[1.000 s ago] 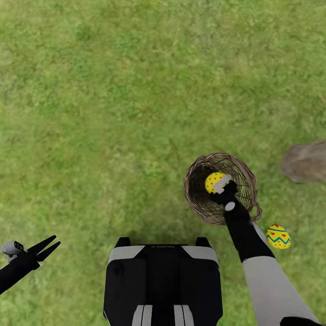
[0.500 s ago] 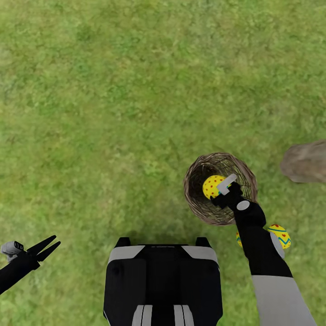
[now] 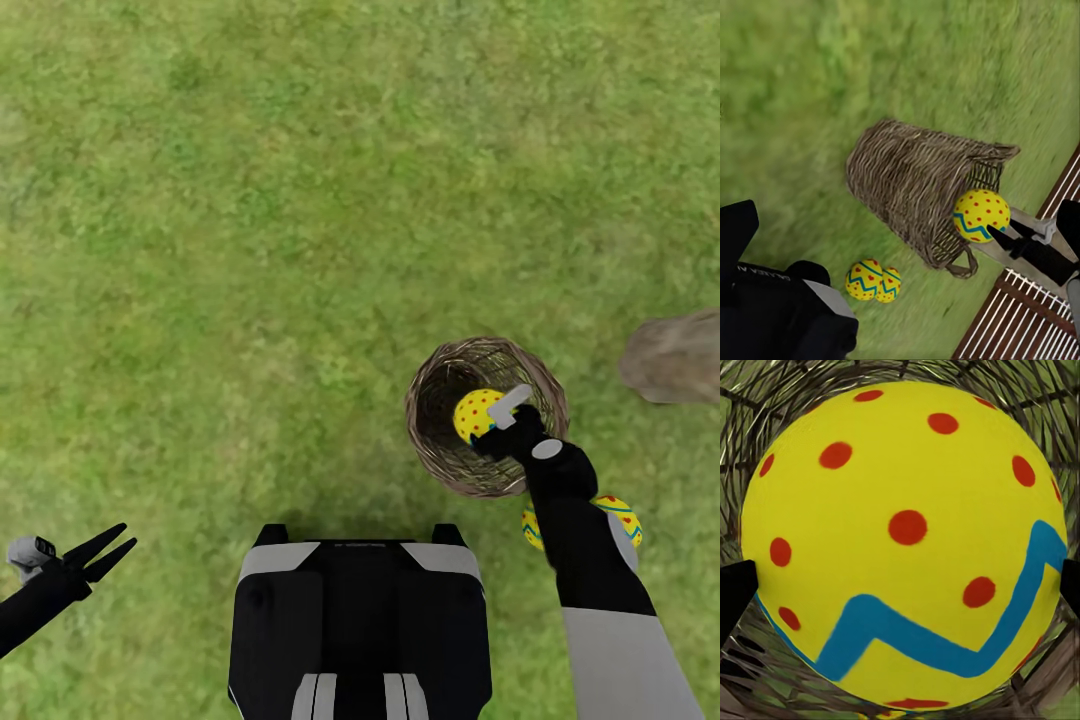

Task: Take the three Easter eggs out of the wicker basket on the lawn in the garden, then place them on the lawn next to a single tree (choose any tree) so that all three eggs are next to the same tree and none are left in the basket.

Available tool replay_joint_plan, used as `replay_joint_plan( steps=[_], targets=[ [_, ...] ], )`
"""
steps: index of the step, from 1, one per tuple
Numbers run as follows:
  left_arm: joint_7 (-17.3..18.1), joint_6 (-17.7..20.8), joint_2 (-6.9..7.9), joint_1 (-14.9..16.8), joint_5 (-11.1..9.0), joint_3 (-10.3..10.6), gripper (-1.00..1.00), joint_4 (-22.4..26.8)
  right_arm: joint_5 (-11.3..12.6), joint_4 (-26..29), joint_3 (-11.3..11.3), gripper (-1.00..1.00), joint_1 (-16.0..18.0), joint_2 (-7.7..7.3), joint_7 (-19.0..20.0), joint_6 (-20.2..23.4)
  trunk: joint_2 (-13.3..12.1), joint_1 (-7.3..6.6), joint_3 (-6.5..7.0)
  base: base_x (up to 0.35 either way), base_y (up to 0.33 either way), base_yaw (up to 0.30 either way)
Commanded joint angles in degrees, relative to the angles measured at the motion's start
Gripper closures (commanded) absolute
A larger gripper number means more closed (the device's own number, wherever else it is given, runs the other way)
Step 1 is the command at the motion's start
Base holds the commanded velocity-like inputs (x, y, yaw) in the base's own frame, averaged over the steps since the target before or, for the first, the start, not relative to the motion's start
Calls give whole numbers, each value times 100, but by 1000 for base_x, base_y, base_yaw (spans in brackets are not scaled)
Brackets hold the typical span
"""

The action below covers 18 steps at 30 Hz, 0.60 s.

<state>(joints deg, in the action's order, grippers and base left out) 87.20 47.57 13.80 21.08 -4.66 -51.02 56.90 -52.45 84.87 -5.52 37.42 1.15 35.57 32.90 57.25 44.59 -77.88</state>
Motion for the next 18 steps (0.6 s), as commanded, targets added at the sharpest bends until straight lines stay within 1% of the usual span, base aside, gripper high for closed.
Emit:
replay_joint_plan(
  steps=[1,4,7,12,18],
  targets=[
    [25,60,0,2,7,-5,-100,-7,-55,15,-30,100,2,-14,46,5,3,1,-2,0,0,0],
    [25,60,5,2,9,-5,-100,-18,-55,20,-44,100,10,-34,80,6,3,1,-2,0,0,0],
    [25,60,8,2,9,-5,-100,-16,-55,20,-45,100,21,-36,232,12,3,1,-2,0,0,0],
    [24,60,9,2,9,-66,-100,-7,-55,20,-42,100,24,-28,258,15,3,1,-2,0,0,0],
    [17,60,2,2,9,-88,-100,-5,-55,15,-45,100,28,-33,258,15,3,1,-2,0,0,0]
  ],
)
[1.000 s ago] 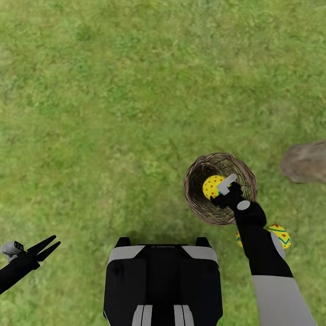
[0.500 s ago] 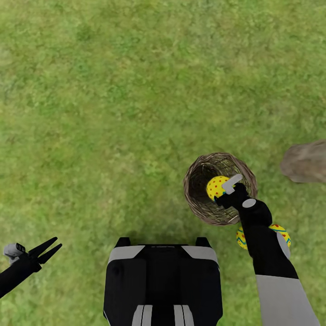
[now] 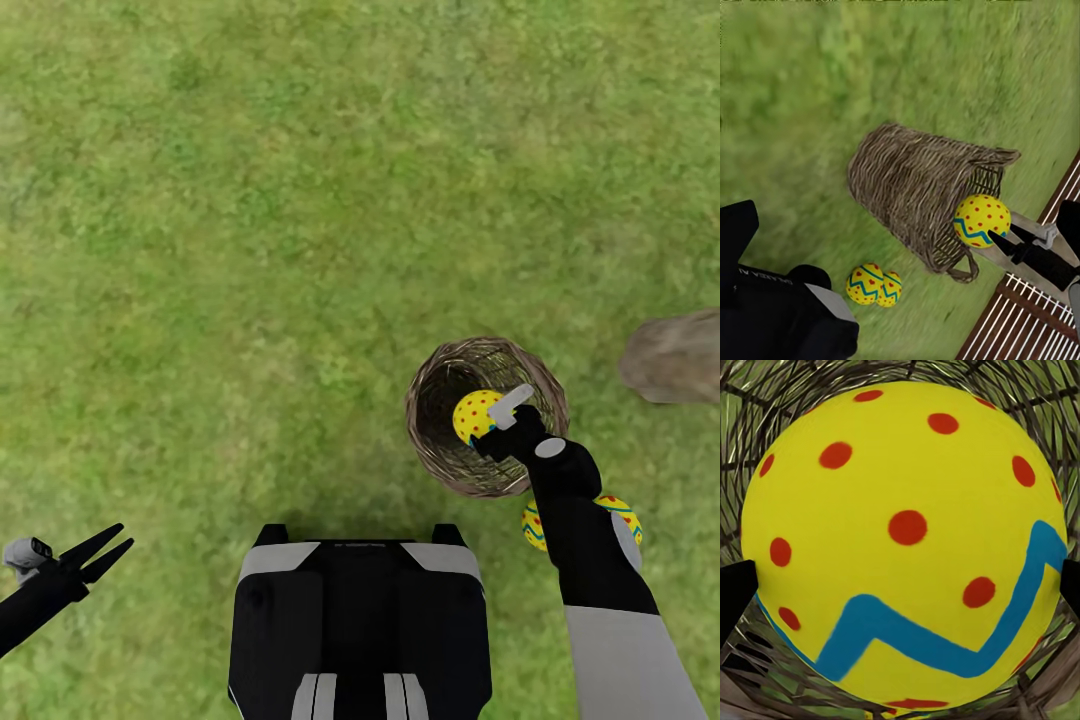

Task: Take the three Easter eggs out of the wicker basket on the lawn in the garden, then place them on the lawn next to a single tree (choose any tree) so that all three eggs are next to the same tree and none are left in the basket.

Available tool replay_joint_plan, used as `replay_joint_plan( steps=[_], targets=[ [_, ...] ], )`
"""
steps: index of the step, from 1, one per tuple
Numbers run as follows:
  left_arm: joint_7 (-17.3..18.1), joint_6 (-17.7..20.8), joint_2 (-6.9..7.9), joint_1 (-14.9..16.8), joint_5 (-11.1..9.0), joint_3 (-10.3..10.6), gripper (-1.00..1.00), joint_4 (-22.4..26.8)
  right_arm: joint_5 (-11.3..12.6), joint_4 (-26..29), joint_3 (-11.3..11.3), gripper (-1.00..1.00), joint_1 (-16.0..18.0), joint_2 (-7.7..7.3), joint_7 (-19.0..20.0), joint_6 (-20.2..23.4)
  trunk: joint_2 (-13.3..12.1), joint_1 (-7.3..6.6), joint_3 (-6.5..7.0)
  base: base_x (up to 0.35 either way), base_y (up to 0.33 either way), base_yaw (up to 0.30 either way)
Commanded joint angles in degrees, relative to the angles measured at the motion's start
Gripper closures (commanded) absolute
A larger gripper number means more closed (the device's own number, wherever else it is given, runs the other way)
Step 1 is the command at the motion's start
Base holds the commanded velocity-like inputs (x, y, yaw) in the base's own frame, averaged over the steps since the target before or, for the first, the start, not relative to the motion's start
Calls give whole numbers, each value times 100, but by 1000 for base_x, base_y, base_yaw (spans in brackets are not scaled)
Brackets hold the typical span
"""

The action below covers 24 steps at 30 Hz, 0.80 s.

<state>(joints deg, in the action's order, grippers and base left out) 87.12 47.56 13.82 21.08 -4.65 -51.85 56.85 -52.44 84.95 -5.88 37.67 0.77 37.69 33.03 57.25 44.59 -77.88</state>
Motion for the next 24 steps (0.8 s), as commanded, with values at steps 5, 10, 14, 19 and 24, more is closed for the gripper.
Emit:
replay_joint_plan(
  steps=[5,10,14,19,24],
  targets=[
    [25,61,6,2,7,-1,-100,1,-56,10,-10,100,3,2,46,2,-197,-109,88,0,0,0],
    [25,61,7,2,7,-1,-100,0,-56,13,-10,100,2,2,46,2,-398,-219,177,0,0,0],
    [25,61,7,2,7,-1,-100,0,-56,13,-10,100,3,2,46,2,-558,-307,249,0,0,0],
    [25,66,7,2,7,8,-100,0,-56,13,-10,100,14,2,46,2,-759,-416,339,0,0,0],
    [25,65,7,2,9,17,-100,-7,-54,13,-123,100,58,-18,47,2,-959,-526,429,0,0,0]
  ],
)
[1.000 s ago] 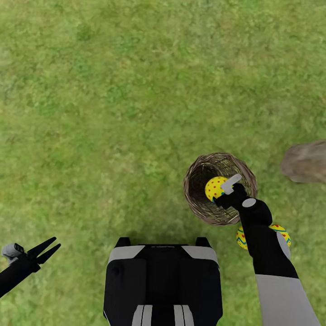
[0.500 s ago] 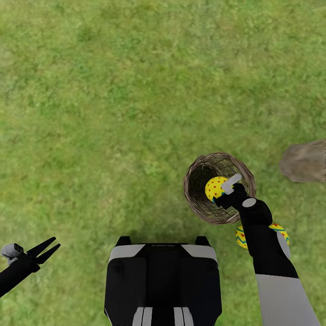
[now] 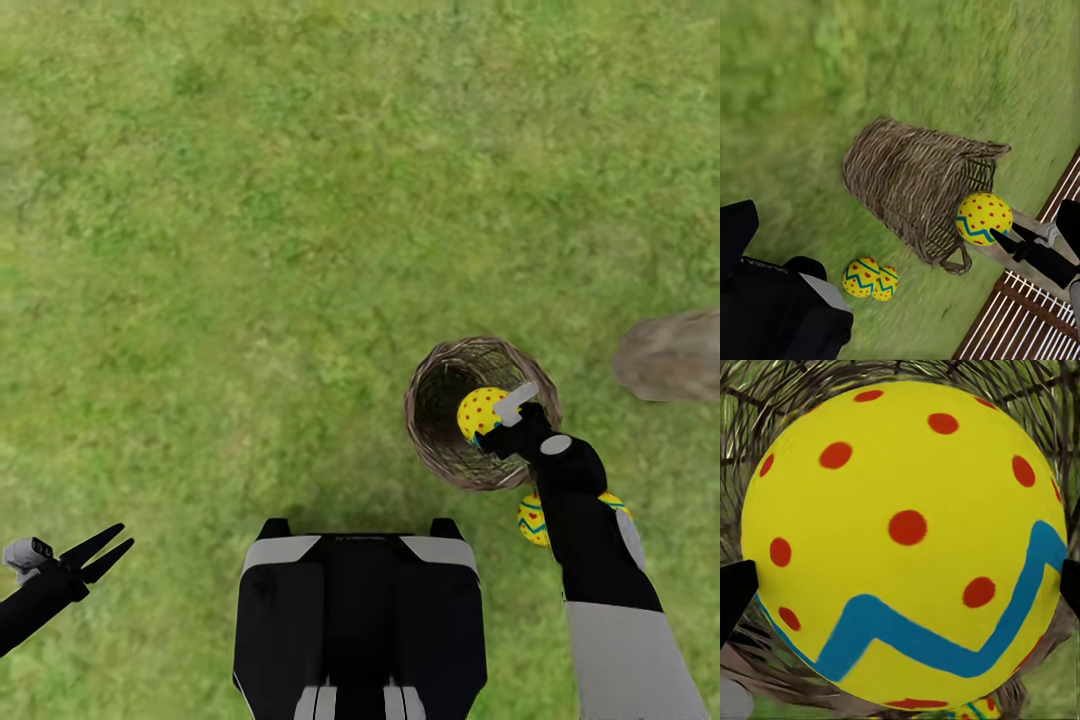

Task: Take the three Easter eggs out of the wicker basket on the lawn in the garden, then place them on the lawn next to a single tree (choose any tree) so that all three eggs are next to the same tree and none are left in the basket.

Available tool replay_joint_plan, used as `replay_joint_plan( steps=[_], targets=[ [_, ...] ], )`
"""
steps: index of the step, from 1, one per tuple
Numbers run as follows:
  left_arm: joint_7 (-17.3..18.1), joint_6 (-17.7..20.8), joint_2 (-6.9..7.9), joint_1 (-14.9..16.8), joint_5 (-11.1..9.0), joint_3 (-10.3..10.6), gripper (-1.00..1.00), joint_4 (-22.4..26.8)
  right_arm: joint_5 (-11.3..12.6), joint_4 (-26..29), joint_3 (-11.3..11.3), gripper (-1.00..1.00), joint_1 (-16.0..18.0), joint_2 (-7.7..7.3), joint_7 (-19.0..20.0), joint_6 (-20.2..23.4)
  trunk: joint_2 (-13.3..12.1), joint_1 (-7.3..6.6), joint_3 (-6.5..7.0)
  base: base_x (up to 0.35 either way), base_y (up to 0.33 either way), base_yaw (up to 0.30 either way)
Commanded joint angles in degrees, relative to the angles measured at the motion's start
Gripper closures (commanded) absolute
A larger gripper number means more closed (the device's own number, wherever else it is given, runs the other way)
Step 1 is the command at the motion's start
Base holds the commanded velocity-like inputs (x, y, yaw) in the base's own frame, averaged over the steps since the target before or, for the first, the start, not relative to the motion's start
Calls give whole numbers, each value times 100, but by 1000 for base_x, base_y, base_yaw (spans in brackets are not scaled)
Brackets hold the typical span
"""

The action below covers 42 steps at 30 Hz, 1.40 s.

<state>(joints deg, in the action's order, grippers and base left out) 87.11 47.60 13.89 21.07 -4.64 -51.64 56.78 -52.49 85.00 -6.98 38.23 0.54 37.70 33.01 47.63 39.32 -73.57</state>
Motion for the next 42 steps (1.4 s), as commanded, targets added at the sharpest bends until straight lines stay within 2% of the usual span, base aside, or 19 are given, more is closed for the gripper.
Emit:
replay_joint_plan(
  steps=[1,4,6,8,9,11,13,16,21,22,23,24,25,27,32,36,40,42],
  targets=[
    [25,58,0,2,8,-4,-100,0,-46,8,-87,100,6,-2,59,4,-38,-21,16,0,0,0],
    [19,57,-3,2,14,-1,-100,-2,-37,8,-246,100,26,-27,301,12,-158,-87,70,0,0,0],
    [-135,56,-14,9,10,10,-100,-8,-34,8,-398,100,76,-44,468,13,-238,-131,106,0,0,0],
    [-205,56,-17,10,8,13,-100,-9,-30,12,-421,100,99,-49,494,116,-318,-175,142,0,0,0],
    [-218,57,-17,11,7,13,-100,-9,-22,15,-424,100,160,-52,506,386,-358,-197,160,0,0,0],
    [-222,62,-18,11,7,14,-100,-9,-17,11,-426,100,422,-67,646,666,-439,-241,196,0,0,0],
    [-224,65,-18,11,7,14,-100,-9,-16,8,-427,100,619,-92,814,744,-519,-284,231,0,0,0],
    [-222,59,-16,11,-1,0,-100,-3,-19,8,-427,100,910,-98,850,846,-639,-350,285,0,0,0],
    [-221,56,-13,11,-2,-15,-100,-6,-24,8,-427,100,1128,-98,865,915,-639,-350,285,0,0,0],
    [-221,56,-14,11,-2,-19,-100,-8,-26,8,-427,100,1243,-108,923,1059,-639,-350,285,0,0,0],
    [-221,56,-16,11,-2,-18,-100,-8,-34,8,-424,100,1320,-176,1020,1326,-639,-350,285,0,0,0],
    [-221,56,-13,11,-2,-20,-100,-8,-36,8,-414,100,1378,-324,1195,1615,-639,-350,285,0,0,0],
    [-221,56,-13,11,-2,-19,-100,-7,-40,8,-401,100,1480,-535,1527,1850,-639,-350,285,0,0,0],
    [-221,56,-15,11,-2,-21,-100,-9,-54,8,-393,100,1645,-713,1977,1996,-639,-350,285,0,0,0],
    [-221,56,-16,11,-2,-14,-100,-9,-58,8,-411,100,1911,-986,2090,2036,-639,-350,285,0,0,0],
    [-221,56,-17,11,-2,-13,-100,-11,-23,8,-418,100,2101,-1319,2136,2353,-639,-350,285,0,0,0],
    [-223,53,-17,11,1,-13,-100,-17,-16,8,-423,100,2228,-1444,2150,2405,-639,-350,285,0,0,0],
    [-228,49,-16,11,6,-13,-100,-18,-16,2,-436,100,2239,-1457,2144,2411,-639,-350,285,0,0,0]
  ],
)
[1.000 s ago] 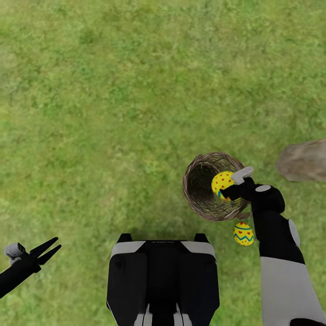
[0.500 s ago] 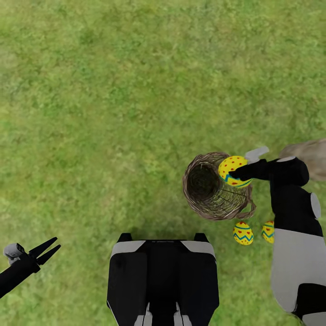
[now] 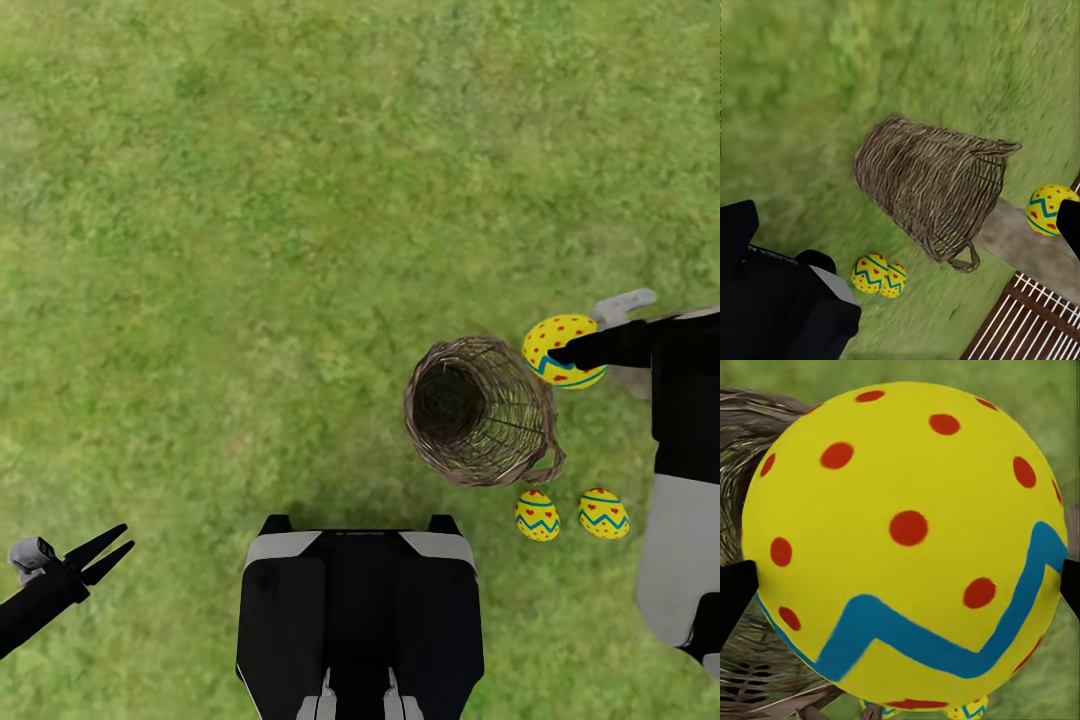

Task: Take the three Easter eggs out of the wicker basket on the lawn in the garden, then place them on the lawn next to a single tree (choose any tree) so that all three eggs are next to the same tree and none are left in the basket.

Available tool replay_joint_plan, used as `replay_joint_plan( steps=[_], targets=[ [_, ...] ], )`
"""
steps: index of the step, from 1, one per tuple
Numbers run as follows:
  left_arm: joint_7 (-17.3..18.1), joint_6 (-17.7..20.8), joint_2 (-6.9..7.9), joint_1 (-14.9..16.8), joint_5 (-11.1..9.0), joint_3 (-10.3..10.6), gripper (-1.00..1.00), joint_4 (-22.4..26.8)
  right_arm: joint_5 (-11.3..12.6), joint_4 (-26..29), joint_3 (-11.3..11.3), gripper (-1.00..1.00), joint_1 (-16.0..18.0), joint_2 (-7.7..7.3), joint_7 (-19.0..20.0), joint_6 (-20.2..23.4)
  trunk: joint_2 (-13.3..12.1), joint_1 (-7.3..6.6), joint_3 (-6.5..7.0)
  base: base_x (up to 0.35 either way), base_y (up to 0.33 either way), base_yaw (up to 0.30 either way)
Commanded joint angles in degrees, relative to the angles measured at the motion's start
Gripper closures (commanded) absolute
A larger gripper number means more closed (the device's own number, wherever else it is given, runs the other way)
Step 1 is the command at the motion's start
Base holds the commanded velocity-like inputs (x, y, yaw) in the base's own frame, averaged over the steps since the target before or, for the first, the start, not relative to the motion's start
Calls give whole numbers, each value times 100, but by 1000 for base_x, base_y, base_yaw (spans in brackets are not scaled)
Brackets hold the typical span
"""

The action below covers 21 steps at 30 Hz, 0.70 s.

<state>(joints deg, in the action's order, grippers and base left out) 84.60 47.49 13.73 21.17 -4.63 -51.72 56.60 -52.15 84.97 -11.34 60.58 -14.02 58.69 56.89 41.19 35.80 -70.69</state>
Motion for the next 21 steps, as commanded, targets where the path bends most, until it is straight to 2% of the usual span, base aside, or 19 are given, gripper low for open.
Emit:
replay_joint_plan(
  steps=[1,3,4,5,6,7,10,15,17,21],
  targets=[
    [23,59,-1,2,6,-5,-100,0,-49,3,-9,100,5,-7,41,23,5,2,-3,0,0,0],
    [22,59,-1,2,6,-5,-100,-1,-54,0,-22,100,6,-19,30,24,5,2,-3,0,0,0],
    [22,59,-1,2,6,-5,-100,-6,-57,-5,-213,100,6,-16,17,24,5,2,-3,0,0,0],
    [22,57,-6,2,6,-5,-100,-8,-64,-11,-626,100,6,10,11,18,5,2,-3,0,0,0],
    [22,57,-9,2,6,-3,-100,-8,-63,-14,-785,100,3,10,3,16,5,2,-3,0,0,0],
    [22,58,-13,2,6,0,-100,-8,-60,-19,-841,100,1,8,-2,16,5,2,-3,0,0,0],
    [19,50,-68,2,9,4,-100,-5,-58,-47,-1417,100,-7,5,-7,-18,5,2,-3,0,0,0],
    [-3,50,-87,2,7,12,-100,-1,-52,-83,-1532,100,-33,3,-10,-29,5,2,-3,0,0,0],
    [-4,50,-89,2,6,11,-100,0,-49,-109,-1664,100,-72,30,-15,-45,5,2,-3,0,0,0],
    [-4,50,-89,2,-2,10,-100,0,-23,-227,-1761,100,-282,48,-120,-313,5,2,1,0,0,0]
  ],
)
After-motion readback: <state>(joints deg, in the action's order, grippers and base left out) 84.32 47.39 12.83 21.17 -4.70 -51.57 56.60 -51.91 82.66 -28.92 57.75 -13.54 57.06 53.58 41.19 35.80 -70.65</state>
